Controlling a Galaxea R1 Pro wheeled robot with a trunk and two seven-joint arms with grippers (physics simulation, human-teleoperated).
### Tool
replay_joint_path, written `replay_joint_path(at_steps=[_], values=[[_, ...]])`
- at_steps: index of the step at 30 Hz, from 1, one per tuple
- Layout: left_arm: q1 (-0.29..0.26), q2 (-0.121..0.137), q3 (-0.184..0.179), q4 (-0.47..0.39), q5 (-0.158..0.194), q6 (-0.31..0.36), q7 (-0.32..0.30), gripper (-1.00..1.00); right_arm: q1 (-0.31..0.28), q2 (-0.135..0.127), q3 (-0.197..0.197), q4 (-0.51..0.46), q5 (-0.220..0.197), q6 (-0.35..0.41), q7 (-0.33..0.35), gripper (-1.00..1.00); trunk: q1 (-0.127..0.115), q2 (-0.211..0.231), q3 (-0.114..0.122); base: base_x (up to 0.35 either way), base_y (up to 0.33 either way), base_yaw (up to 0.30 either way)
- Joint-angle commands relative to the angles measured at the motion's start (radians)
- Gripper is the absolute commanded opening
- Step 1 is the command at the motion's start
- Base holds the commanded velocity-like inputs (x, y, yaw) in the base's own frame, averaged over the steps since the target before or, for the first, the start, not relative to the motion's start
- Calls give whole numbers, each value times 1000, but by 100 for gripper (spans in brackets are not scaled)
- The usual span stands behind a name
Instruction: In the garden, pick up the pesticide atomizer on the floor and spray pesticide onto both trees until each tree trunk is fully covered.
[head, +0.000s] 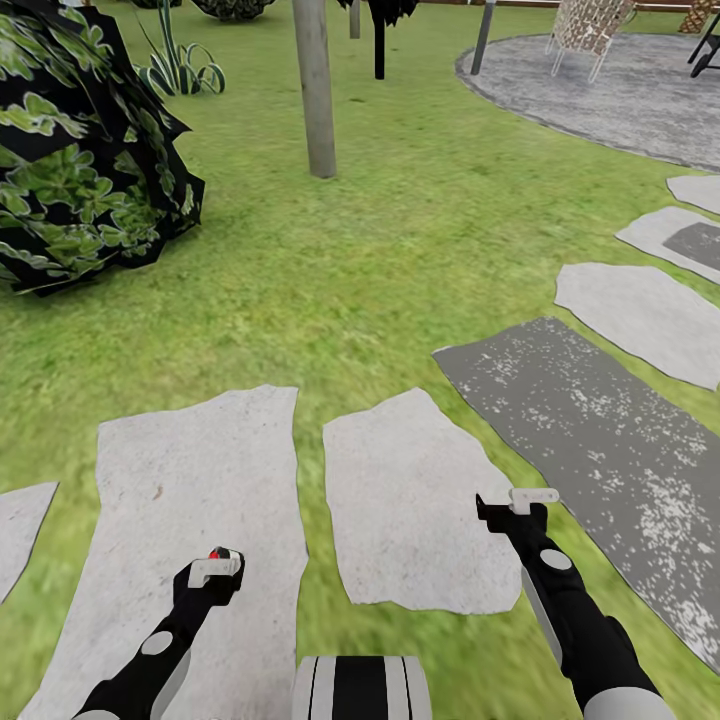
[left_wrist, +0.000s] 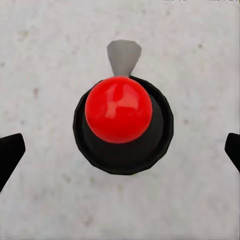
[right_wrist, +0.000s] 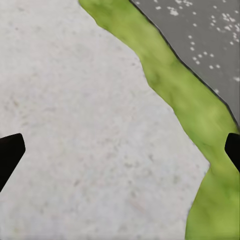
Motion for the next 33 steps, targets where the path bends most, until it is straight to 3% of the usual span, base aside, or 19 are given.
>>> replay_joint_path(at_steps=[1, 33], values=[[0, 0, 0, 0, 0, -1, 0, 100, 1, 0, 0, 0, 0, 0, 0, 100, 0, 0, 0, 0, 0, 0], [0, 0, 0, -2, 1, -3, 2, 100, 0, 0, 0, 2, 0, 0, 0, 100, 0, 0, 5, 0, 0, 0]])
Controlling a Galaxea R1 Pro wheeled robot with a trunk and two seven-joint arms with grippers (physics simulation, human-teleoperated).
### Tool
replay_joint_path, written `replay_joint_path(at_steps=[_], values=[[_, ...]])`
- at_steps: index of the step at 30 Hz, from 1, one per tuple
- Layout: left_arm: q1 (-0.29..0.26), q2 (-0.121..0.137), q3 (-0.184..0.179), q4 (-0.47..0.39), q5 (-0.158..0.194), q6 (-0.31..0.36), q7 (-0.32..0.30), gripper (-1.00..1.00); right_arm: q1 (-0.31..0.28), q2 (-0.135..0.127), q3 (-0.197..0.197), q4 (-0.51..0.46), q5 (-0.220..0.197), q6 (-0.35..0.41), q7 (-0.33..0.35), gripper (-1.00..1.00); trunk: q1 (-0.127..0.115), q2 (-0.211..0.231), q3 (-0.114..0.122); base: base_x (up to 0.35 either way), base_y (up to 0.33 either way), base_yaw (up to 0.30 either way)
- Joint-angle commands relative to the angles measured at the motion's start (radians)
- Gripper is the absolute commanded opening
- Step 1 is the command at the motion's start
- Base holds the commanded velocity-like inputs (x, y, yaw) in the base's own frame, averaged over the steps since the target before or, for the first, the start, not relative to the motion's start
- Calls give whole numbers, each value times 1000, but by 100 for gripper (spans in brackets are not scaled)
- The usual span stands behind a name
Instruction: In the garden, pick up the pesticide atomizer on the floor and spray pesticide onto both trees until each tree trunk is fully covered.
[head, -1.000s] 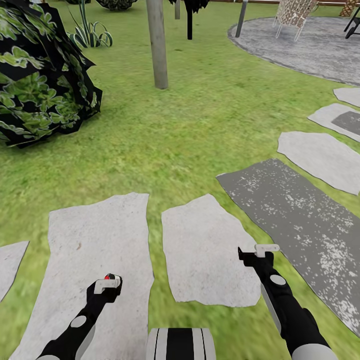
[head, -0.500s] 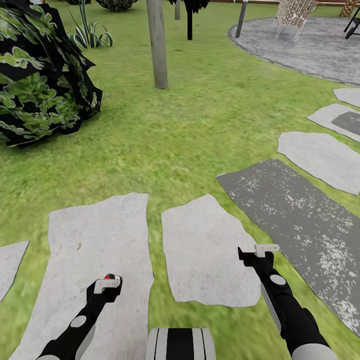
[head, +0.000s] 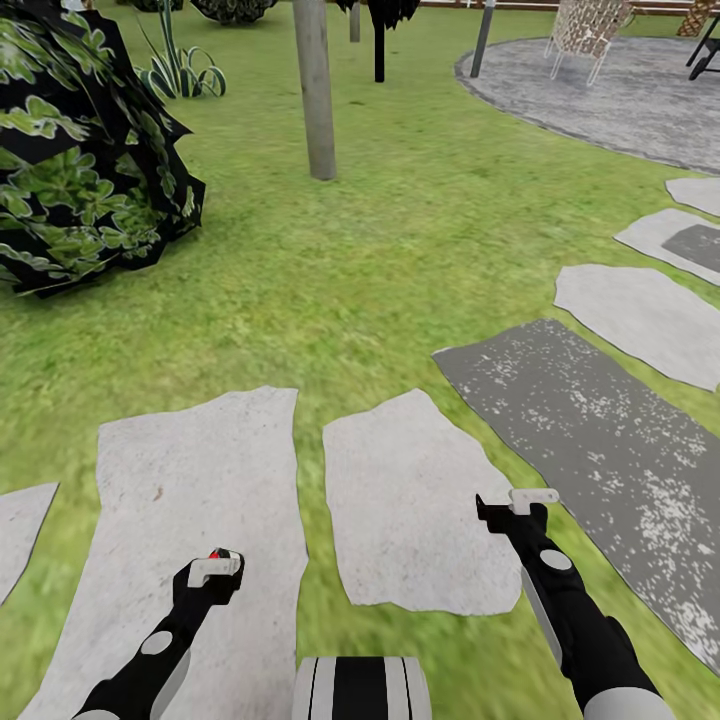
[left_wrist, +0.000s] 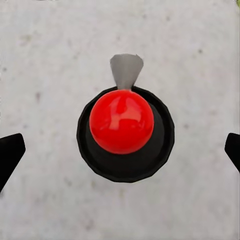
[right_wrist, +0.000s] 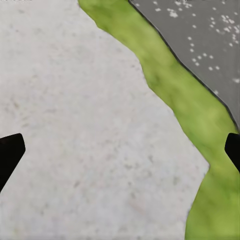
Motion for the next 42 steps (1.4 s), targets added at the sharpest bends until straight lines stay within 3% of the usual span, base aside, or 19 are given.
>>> replay_joint_path(at_steps=[1, 20, 21, 42], values=[[0, 0, 0, 0, 0, 0, 0, 100, 0, 0, 0, 0, 0, 0, 0, 100, 0, 0, 1, 0, 0, 0], [0, 0, 2, -1, 0, -1, 0, 100, 0, 0, 0, 1, 1, 0, 0, 100, 0, 0, 3, 0, 0, 0], [0, 0, 2, 0, 0, 0, 0, -100, 0, 0, 0, 1, 1, 0, 0, 100, 0, 0, 3, 0, 0, 0], [0, 1, 0, -9, 2, -3, 0, -100, 0, 0, 0, 2, 1, 0, 0, 100, 0, 0, 3, 0, 0, 0]])
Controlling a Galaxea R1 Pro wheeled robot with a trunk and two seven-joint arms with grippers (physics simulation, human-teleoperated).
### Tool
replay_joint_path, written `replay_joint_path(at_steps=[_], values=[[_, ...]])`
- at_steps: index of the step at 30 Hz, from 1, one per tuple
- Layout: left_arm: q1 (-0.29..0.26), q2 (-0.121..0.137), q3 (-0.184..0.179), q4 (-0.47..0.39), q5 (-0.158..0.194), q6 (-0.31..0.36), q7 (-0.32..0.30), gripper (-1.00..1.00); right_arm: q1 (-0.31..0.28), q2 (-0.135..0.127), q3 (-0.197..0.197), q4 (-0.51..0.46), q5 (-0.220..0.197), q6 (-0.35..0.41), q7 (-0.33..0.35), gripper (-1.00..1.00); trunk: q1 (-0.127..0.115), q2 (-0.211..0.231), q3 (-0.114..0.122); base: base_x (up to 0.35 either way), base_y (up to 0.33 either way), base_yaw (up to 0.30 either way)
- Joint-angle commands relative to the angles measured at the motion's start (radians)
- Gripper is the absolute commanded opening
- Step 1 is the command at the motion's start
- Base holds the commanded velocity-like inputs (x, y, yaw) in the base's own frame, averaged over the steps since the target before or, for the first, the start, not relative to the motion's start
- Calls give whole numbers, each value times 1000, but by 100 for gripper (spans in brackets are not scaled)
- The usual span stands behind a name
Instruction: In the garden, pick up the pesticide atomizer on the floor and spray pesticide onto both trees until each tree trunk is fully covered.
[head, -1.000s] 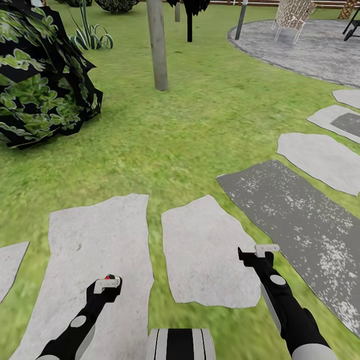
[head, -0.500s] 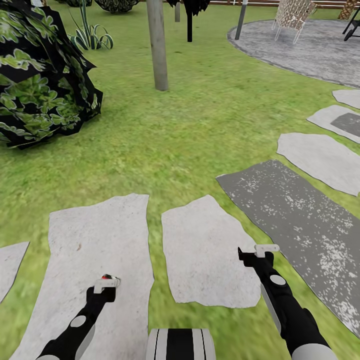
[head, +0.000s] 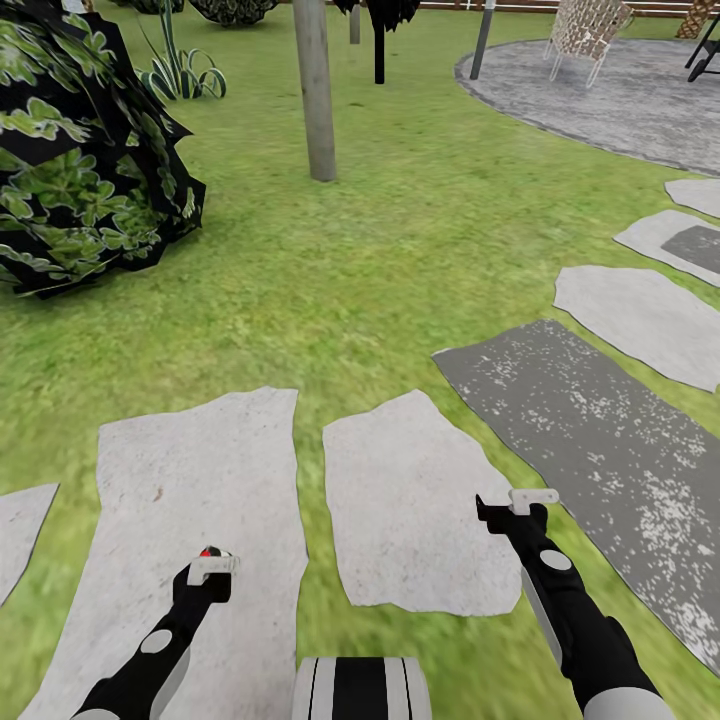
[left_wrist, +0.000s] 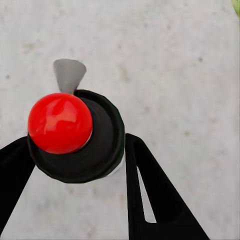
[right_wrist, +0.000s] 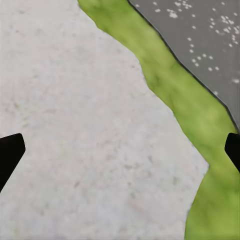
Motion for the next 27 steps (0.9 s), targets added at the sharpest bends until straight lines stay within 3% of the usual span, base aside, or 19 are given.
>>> replay_joint_path(at_steps=[1, 7, 27], values=[[0, 0, 0, -1, 0, 0, 0, -100, 0, 0, 0, 0, 0, 0, 0, 100, 0, 0, 0, 0, 0, 0], [0, 0, 1, -1, 0, 1, 0, -100, -1, 0, 0, 0, 0, 0, 0, 100, 0, 0, 0, 0, 0, 0], [0, 0, 1, 3, 0, 1, 0, -100, 1, 1, 2, 3, 3, -3, 2, 100, -9, 5, 77, 0, 0, 0]])
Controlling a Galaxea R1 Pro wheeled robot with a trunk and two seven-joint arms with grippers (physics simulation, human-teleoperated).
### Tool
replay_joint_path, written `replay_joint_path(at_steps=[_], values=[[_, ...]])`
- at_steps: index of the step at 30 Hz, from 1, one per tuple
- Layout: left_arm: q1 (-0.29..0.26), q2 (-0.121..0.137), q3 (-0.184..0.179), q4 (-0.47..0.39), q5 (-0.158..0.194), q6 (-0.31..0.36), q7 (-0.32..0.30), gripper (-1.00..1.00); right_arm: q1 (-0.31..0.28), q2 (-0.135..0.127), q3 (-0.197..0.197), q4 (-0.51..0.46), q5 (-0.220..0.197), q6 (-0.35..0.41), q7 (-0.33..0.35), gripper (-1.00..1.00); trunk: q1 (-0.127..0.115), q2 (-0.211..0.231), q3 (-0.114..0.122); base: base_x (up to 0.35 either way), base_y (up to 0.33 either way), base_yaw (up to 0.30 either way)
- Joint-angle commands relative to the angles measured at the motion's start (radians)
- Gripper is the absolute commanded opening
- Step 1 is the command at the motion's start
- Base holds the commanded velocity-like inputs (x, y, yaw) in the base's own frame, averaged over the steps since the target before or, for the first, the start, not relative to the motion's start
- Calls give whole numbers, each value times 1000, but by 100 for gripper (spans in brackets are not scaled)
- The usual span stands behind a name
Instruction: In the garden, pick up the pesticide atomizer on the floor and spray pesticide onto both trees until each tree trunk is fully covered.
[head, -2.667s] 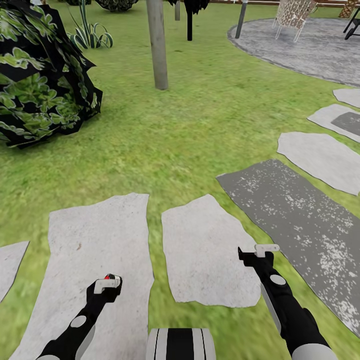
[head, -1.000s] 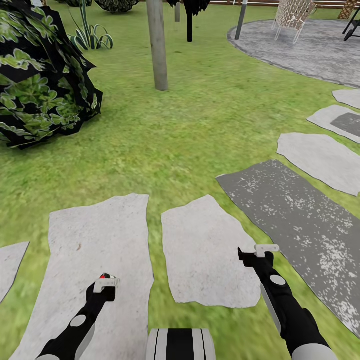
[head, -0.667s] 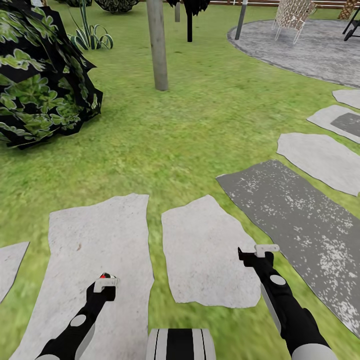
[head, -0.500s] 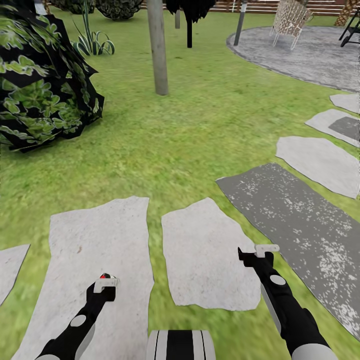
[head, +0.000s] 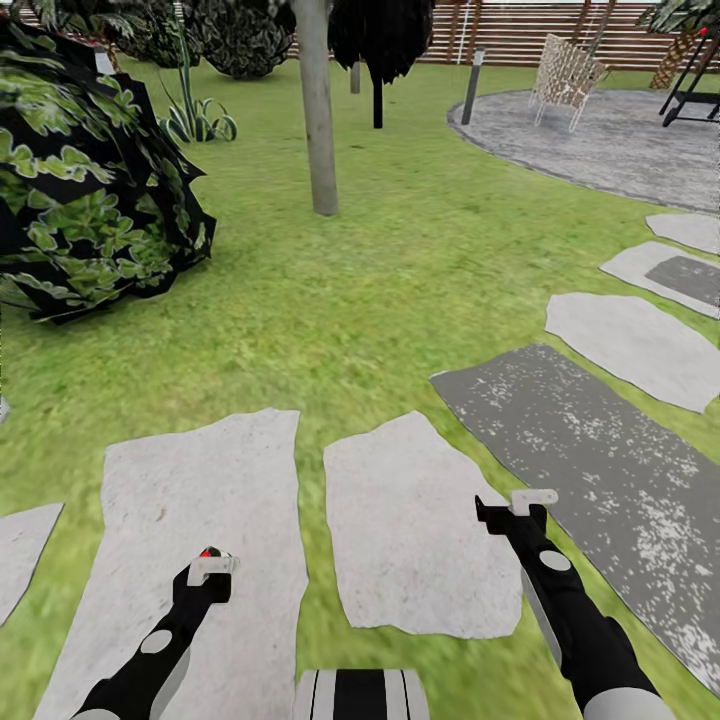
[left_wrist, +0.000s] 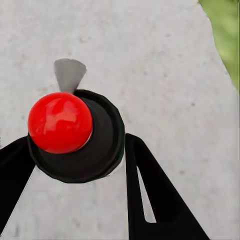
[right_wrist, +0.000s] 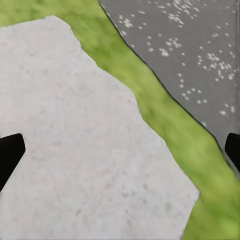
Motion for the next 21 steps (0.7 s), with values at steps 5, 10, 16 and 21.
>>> replay_joint_path(at_steps=[5, 10, 16, 21], values=[[0, 0, 1, 2, 0, 3, 0, -100, 0, 6, 1, -1, -2, -1, -1, 100, -2, 1, 19, 0, 0, 0], [1, 2, 2, -1, 5, 10, 0, -100, 1, 14, 5, 54, -5, -48, -3, 100, -4, 2, 45, 0, 0, -68], [22, 0, 1, 4, 4, 6, 0, -100, 19, 11, 2, 166, -2, -108, -3, 100, -7, 4, 77, 0, 0, -87], [65, 0, 2, -4, 5, 1, 1, -100, 52, 2, -1, 283, -2, -230, -2, 100, -9, 5, 105, 0, 0, -87]])
